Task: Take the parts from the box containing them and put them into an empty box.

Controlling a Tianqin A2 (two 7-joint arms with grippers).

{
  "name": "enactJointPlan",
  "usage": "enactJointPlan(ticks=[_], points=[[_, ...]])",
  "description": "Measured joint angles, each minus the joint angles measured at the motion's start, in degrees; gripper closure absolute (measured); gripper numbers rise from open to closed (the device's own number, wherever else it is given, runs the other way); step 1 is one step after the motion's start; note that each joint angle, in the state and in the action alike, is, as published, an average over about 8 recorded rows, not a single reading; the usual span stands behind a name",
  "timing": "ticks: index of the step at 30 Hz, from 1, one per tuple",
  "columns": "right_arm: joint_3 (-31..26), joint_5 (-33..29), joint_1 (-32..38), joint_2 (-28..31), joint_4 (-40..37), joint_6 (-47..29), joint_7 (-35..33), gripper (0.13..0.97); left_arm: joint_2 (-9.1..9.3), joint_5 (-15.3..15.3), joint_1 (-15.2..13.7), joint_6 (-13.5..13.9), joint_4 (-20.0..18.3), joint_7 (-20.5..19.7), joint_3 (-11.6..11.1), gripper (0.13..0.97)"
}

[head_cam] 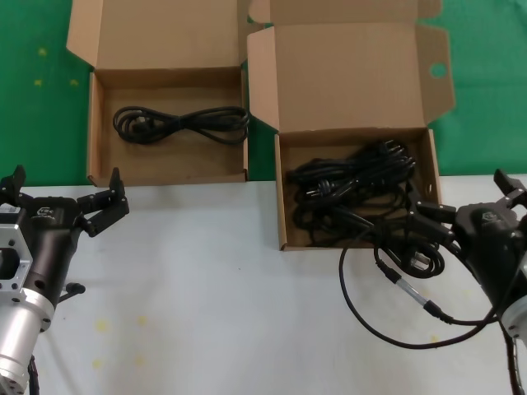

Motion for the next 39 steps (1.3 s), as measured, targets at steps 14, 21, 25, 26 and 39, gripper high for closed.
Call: enactJointPlan(ticks=[14,21,25,26,39], points=[[0.00,0.00,0.00,0.00,0.00,0.00,0.00,0.129,0.00,0.00,0.00,0.00,0.00,0.00,0.00,0.132],[0.00,0.00,0.00,0.00,0.00,0.00,0.00,0.129,0.00,0.00,0.00,0.00,0.00,0.00,0.00,0.132],[0.00,0.00,0.00,0.00,0.00,0.00,0.00,0.129,0.00,0.00,0.00,0.00,0.00,0.00,0.00,0.132],[0.00,0.00,0.00,0.00,0.00,0.00,0.00,0.129,0.00,0.00,0.00,0.00,0.00,0.00,0.00,0.132],[0.00,0.00,0.00,0.00,0.00,0.00,0.00,0.129,0.00,0.00,0.00,0.00,0.00,0.00,0.00,0.132]])
